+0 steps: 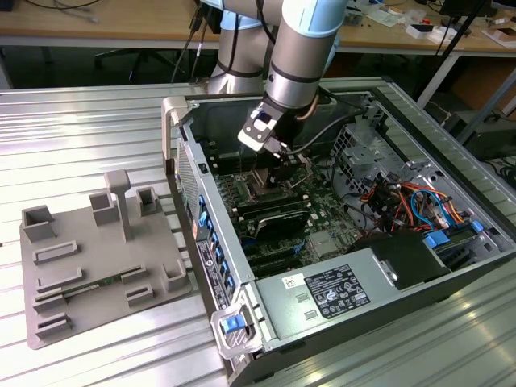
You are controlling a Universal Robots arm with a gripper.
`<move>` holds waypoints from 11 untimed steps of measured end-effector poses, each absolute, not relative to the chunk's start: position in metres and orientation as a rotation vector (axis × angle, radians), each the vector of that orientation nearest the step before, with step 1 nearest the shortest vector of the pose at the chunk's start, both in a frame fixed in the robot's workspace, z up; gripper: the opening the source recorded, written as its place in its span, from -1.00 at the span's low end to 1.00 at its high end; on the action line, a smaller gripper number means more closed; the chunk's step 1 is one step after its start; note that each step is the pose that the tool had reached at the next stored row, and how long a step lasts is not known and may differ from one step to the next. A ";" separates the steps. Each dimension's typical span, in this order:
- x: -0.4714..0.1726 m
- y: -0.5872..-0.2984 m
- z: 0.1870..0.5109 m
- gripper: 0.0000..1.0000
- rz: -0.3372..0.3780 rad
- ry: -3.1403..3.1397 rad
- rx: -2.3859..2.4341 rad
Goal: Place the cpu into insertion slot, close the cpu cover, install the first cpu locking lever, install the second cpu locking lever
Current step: 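Place the cpu into insertion slot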
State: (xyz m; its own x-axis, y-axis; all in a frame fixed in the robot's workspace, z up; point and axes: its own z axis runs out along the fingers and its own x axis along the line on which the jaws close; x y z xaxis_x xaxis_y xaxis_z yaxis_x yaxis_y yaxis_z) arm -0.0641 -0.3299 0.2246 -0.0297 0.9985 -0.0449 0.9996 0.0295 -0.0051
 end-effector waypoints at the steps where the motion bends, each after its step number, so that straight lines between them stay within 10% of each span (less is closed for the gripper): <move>1: -0.064 -0.330 0.224 0.09 -0.054 2.233 2.168; 11: -0.064 -0.330 0.219 0.09 -0.054 2.233 2.168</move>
